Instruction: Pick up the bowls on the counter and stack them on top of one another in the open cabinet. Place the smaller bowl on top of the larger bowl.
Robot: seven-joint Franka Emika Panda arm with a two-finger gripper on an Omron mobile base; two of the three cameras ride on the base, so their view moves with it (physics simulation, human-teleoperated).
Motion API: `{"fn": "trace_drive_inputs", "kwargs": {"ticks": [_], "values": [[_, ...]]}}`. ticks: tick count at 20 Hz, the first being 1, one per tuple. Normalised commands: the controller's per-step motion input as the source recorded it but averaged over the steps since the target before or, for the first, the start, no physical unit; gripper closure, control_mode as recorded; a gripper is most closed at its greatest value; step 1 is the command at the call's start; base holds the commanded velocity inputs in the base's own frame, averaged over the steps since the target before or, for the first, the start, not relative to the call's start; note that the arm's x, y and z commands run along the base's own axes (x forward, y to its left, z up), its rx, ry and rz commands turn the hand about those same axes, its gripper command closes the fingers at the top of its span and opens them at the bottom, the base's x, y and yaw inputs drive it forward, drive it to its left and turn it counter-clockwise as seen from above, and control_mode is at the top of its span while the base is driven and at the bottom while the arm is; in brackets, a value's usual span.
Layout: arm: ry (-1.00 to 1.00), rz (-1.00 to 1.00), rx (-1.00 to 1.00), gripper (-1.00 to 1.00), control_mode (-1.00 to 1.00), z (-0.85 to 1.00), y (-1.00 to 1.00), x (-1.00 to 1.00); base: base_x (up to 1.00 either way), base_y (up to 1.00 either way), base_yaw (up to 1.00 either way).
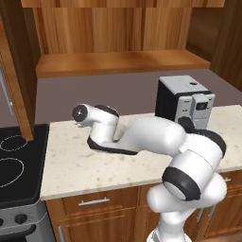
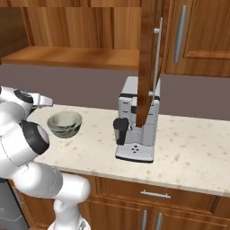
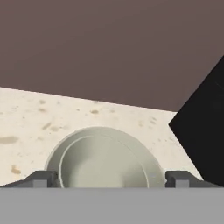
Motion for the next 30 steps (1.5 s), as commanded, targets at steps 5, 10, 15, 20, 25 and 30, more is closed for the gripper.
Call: {"fn": "trace_drive_inputs", "kwargs": {"ticks": [5, 10, 15, 20, 25, 30], "values": [[0.13, -0.23, 0.13, -1.0, -1.0, 0.68, -0.17, -0.51, 0.0, 0.0, 0.0], [0.04, -0.22, 0.11, -1.0, -1.0, 0.24, -0.27, -0.7, 0.0, 0.0, 0.0], [-0.05, -0.14, 0.13, -1.0, -1.0, -0.03, -0.44, -0.7, 0.0, 0.0, 0.0], [-0.14, -0.07, 0.22, -1.0, -1.0, -0.1, -0.55, -0.65, 0.0, 0.0, 0.0], [-0.17, -0.02, 0.29, -1.0, -1.0, -0.09, -0.62, -0.64, 0.0, 0.0, 0.0], [-0.11, 0.0, 0.27, -1.0, -1.0, -0.03, -0.52, -0.4, 0.0, 0.0, 0.0]]}}
